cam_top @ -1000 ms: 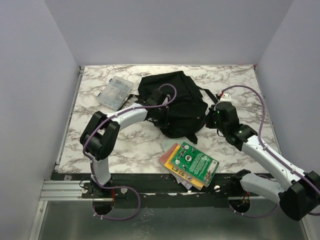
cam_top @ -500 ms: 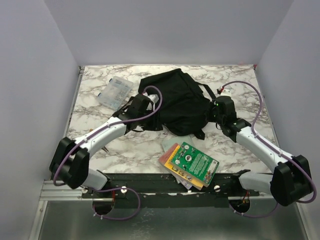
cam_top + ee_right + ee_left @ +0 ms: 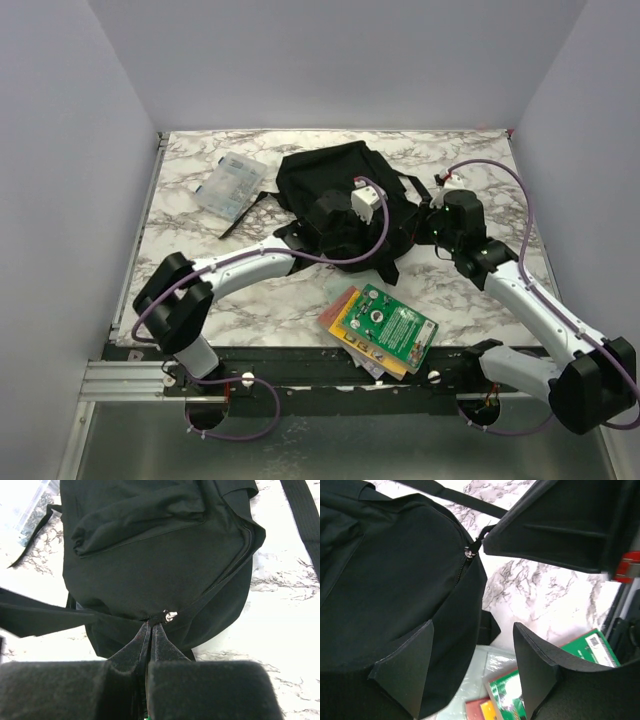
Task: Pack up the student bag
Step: Unzip the student bag at the center of the board.
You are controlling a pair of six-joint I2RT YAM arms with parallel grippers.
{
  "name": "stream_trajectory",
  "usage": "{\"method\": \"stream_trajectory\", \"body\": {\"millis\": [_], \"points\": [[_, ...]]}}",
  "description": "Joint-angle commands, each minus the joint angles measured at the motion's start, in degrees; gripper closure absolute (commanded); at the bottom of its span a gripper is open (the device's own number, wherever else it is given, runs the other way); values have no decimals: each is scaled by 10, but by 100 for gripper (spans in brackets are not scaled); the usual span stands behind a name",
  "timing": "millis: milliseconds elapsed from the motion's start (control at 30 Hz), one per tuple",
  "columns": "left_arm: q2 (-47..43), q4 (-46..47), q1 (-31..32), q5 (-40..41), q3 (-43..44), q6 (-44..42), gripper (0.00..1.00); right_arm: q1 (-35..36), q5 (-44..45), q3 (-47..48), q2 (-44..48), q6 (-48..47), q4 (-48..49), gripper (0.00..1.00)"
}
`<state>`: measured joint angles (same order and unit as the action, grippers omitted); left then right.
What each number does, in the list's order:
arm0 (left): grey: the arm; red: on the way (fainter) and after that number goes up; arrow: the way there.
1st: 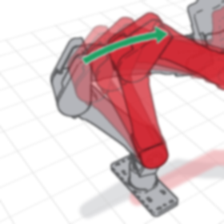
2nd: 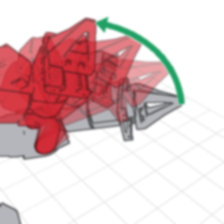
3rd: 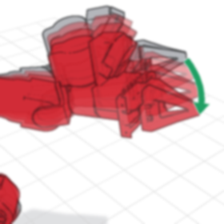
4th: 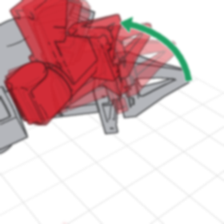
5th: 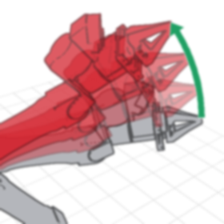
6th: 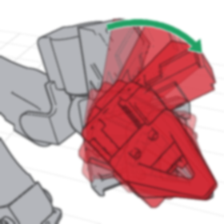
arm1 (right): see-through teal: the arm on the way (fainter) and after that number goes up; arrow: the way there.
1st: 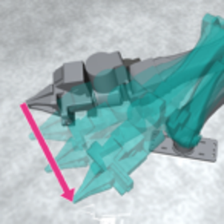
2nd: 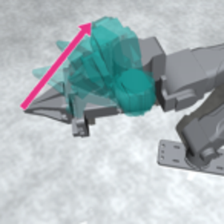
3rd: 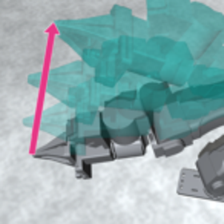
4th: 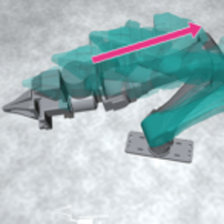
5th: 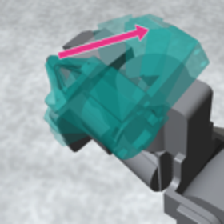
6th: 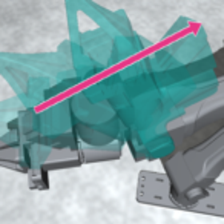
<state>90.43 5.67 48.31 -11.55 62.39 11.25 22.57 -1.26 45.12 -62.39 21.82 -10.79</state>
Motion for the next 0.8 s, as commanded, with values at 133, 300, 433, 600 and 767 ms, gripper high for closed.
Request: {"method": "stream_trajectory", "body": {"millis": [133, 300, 433, 600, 767], "points": [[79, 95, 11, -15, 48, -33, 38, 4, -40, 34, 28, 19, -21, 100], [101, 102, 14, -47, 52, -9, 50, 4, -33, 44, 23, 22, -26, 99], [109, 101, 15, -69, 45, 1, 74, 5, -23, 53, 13, 21, -32, 100], [98, 101, 14, -81, 14, -3, 88, 7, -16, 61, 8, 23, -39, 100], [90, 100, 13, -94, -4, -13, 100, 10, -8, 61, 7, 29, -44, 100]]}}
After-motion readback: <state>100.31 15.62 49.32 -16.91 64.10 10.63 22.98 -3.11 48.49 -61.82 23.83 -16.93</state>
